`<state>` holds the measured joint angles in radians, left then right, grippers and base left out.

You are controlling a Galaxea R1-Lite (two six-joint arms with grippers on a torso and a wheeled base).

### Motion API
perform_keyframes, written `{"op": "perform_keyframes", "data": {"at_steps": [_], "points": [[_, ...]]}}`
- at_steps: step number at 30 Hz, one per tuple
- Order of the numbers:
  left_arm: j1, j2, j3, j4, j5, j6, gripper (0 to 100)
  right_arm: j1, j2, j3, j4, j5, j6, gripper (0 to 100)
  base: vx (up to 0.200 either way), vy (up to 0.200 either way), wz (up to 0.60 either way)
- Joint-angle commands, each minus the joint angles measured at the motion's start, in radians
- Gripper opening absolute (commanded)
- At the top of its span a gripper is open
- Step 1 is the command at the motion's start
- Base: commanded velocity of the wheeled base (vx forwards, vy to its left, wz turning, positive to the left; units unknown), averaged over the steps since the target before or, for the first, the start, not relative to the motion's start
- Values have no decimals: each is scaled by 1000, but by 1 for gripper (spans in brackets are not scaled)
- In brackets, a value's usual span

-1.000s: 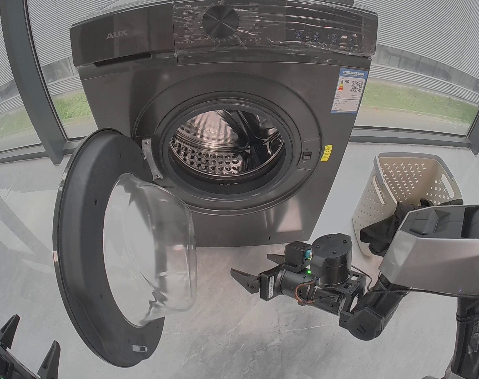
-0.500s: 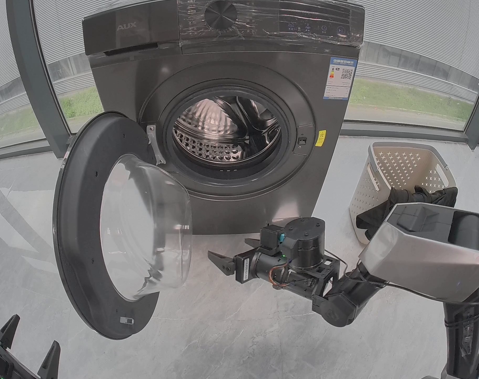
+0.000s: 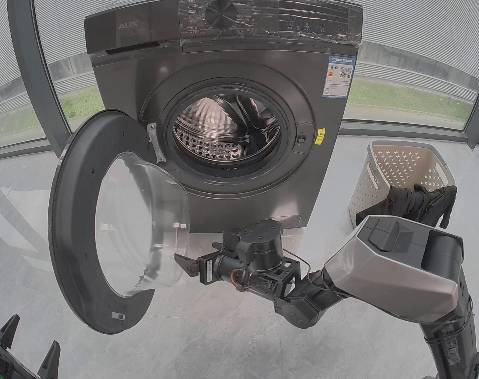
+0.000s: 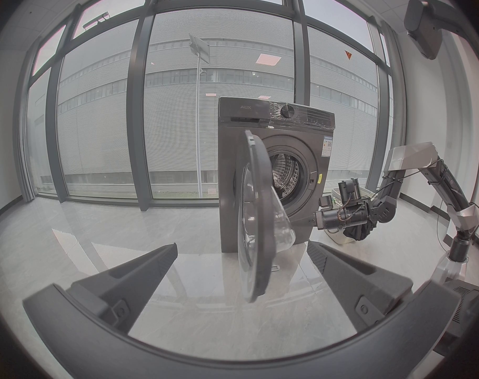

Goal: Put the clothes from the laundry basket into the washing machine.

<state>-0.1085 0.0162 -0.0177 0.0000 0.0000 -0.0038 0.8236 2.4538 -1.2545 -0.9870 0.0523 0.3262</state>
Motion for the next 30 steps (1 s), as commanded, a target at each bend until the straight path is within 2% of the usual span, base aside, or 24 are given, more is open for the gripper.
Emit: {"op": "perform_keyframes", "data": {"at_steps": [1, 7, 11, 17, 23, 30], "points": [[1, -16, 18, 0, 0, -1, 100, 28, 16, -80, 31, -17, 5, 100, 0, 0, 0], [0, -16, 18, 0, 0, -1, 100, 46, 54, -145, 25, -46, 28, 100, 0, 0, 0], [0, -16, 18, 0, 0, -1, 100, 66, 70, -215, 34, -72, 68, 100, 0, 0, 0], [0, -16, 18, 0, 2, -2, 100, 68, 105, -253, 44, -81, 71, 100, 0, 0, 0], [0, -16, 18, 0, 2, -2, 100, 69, 91, -261, 48, -103, 73, 100, 0, 0, 0], [0, -16, 18, 2, 5, -4, 100, 51, 86, -223, 70, -129, 71, 100, 0, 0, 0]]}}
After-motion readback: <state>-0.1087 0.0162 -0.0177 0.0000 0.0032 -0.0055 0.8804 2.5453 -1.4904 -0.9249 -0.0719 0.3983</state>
